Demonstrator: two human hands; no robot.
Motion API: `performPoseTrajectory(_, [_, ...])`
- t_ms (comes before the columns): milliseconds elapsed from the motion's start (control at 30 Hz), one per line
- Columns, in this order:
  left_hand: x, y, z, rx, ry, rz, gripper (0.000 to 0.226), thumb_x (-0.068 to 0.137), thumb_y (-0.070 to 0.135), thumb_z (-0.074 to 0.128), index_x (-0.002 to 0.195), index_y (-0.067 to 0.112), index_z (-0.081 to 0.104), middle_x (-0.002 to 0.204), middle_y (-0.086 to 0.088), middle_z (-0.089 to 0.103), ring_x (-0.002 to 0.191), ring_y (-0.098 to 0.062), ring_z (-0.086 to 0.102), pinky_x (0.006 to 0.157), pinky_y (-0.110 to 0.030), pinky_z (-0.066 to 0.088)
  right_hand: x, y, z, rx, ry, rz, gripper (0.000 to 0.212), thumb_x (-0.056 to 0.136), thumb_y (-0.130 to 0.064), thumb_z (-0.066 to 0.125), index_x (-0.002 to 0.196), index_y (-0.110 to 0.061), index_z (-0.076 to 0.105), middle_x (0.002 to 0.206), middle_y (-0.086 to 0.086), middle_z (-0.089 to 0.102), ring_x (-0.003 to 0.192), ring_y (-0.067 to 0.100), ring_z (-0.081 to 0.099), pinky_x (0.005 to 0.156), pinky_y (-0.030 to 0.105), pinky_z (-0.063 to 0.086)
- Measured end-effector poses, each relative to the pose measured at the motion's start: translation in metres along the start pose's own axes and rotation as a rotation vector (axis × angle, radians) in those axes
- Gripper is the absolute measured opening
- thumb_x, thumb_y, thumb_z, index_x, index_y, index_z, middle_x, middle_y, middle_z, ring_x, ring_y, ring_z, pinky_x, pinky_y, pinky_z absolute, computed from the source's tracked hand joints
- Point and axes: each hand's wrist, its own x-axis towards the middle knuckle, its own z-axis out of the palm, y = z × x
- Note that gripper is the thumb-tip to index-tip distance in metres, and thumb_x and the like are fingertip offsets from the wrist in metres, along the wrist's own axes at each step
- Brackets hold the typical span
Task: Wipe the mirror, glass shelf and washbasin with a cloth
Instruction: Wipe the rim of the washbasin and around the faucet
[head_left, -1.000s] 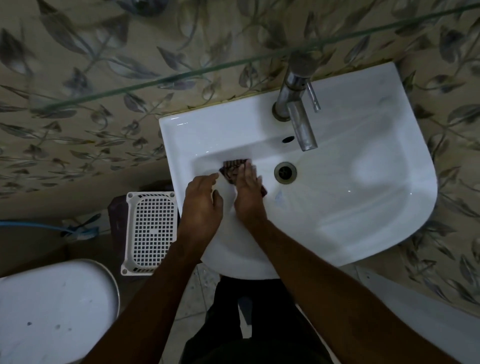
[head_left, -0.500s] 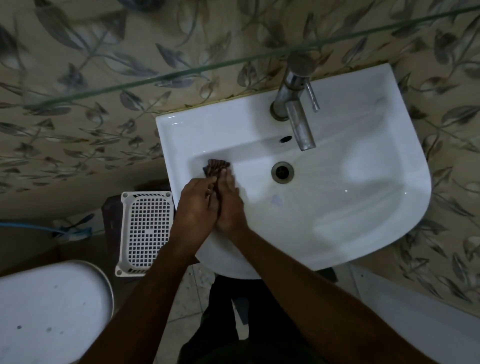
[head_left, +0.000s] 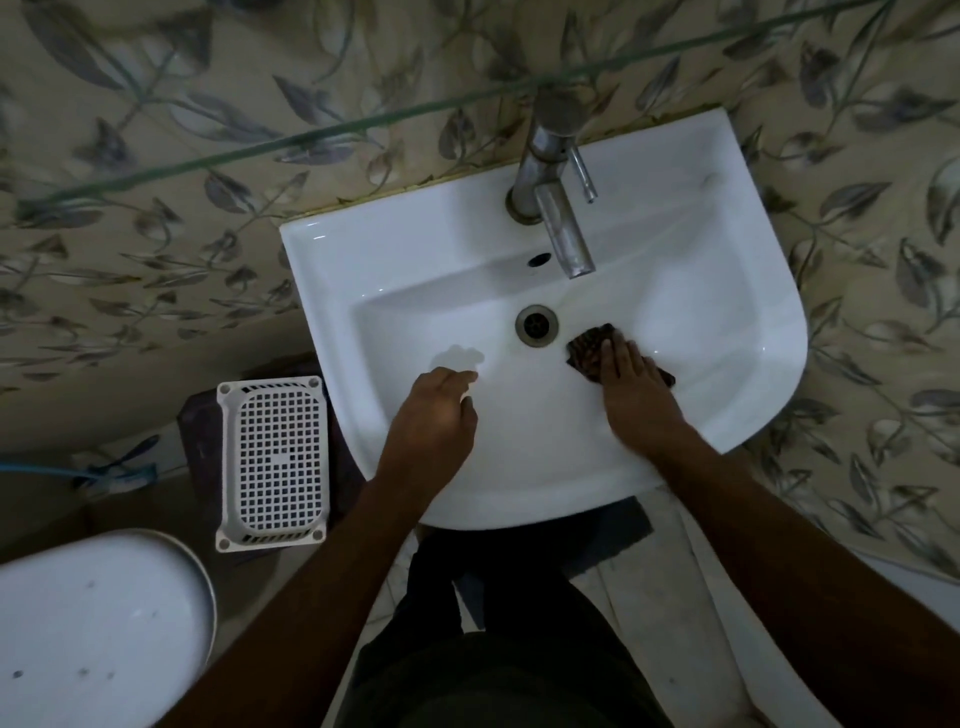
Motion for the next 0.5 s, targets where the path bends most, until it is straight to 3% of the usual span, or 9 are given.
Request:
performPoseTrajectory(67, [-0.004, 0.001, -0.001, -0.011, 0.014, 0.003, 0.034, 0.092, 0.009, 0.052, 0.125, 0.011, 0.061, 0.117, -0.007, 0.063, 0.113, -0.021, 0.053, 0.099, -0.023, 0.038, -0.007, -0.013, -0.008, -0.026, -0.043, 0.001, 0.057, 0.090, -0.002, 0.029, 0.141, 0.020, 0.033, 0.146, 0.043, 0.033, 0.128, 0.059, 0.044, 0.103, 0.067, 0.040])
performPoseTrajectory(133, [-0.010, 0.000, -0.002, -0.026, 0.041, 0.010, 0.033, 0.091, 0.007, 0.053, 0.123, 0.010, 0.062, 0.115, -0.006, 0.064, 0.110, -0.021, 0.054, 0.098, -0.018, 0.035, -0.013, -0.040, -0.011, 0.023, -0.053, -0.058, 0.061, 0.095, -0.001, 0.031, 0.151, 0.013, 0.013, 0.159, 0.035, 0.011, 0.145, 0.050, 0.025, 0.117, 0.057, 0.026])
performPoseTrajectory(200, [-0.017, -0.002, -0.006, -0.053, 0.081, 0.004, 0.033, 0.091, 0.006, 0.054, 0.122, 0.012, 0.062, 0.112, -0.004, 0.064, 0.106, -0.020, 0.055, 0.097, -0.020, 0.038, -0.021, -0.078, -0.017, 0.134, -0.294, -0.103, 0.067, 0.101, -0.004, 0.036, 0.156, -0.002, -0.002, 0.165, 0.017, -0.008, 0.153, 0.033, 0.005, 0.122, 0.041, 0.008])
performPoseTrajectory(233, [-0.021, -0.002, -0.009, -0.069, 0.109, -0.002, 0.032, 0.091, 0.006, 0.055, 0.121, 0.012, 0.062, 0.110, -0.003, 0.064, 0.104, -0.019, 0.055, 0.096, -0.022, 0.041, -0.023, -0.100, -0.017, 0.211, -0.344, -0.140, 0.067, 0.103, -0.007, 0.036, 0.157, -0.006, -0.003, 0.166, 0.013, -0.010, 0.153, 0.030, 0.004, 0.121, 0.038, 0.007])
performPoseTrajectory(300, [-0.028, -0.004, -0.015, -0.100, 0.181, -0.005, 0.028, 0.093, 0.005, 0.053, 0.118, 0.011, 0.063, 0.108, -0.004, 0.064, 0.101, -0.019, 0.057, 0.093, -0.024, 0.044, -0.029, -0.141, -0.018, 0.384, -0.349, -0.204, 0.064, 0.105, -0.015, 0.037, 0.158, -0.011, 0.000, 0.166, 0.010, -0.008, 0.151, 0.033, 0.016, 0.121, 0.040, 0.017])
performPoseTrajectory(367, [-0.035, -0.008, -0.020, -0.126, 0.246, -0.024, 0.025, 0.094, 0.004, 0.052, 0.116, 0.007, 0.064, 0.109, -0.005, 0.064, 0.102, -0.016, 0.056, 0.095, -0.015, 0.041, -0.039, -0.173, -0.024, 0.552, -0.298, -0.201, 0.062, 0.106, -0.019, 0.038, 0.159, -0.013, 0.007, 0.167, 0.010, 0.001, 0.139, 0.038, 0.039, 0.112, 0.041, 0.033])
performPoseTrajectory(433, [-0.041, -0.016, -0.023, -0.123, 0.258, -0.037, 0.025, 0.095, 0.003, 0.053, 0.116, 0.005, 0.065, 0.109, -0.007, 0.065, 0.103, -0.013, 0.055, 0.097, -0.004, 0.032, -0.055, -0.189, -0.029, 0.592, -0.164, -0.187, 0.057, 0.106, -0.023, 0.041, 0.158, -0.014, 0.019, 0.164, 0.011, 0.019, 0.126, 0.038, 0.053, 0.099, 0.039, 0.043])
performPoseTrajectory(500, [-0.046, -0.021, -0.023, -0.093, 0.214, -0.017, 0.024, 0.094, 0.002, 0.053, 0.115, 0.005, 0.065, 0.107, -0.011, 0.065, 0.102, -0.015, 0.056, 0.096, -0.007, 0.034, -0.074, -0.187, -0.023, 0.537, -0.013, -0.182, 0.050, 0.105, -0.028, 0.042, 0.153, -0.017, 0.034, 0.160, 0.009, 0.033, 0.123, 0.033, 0.057, 0.098, 0.039, 0.046])
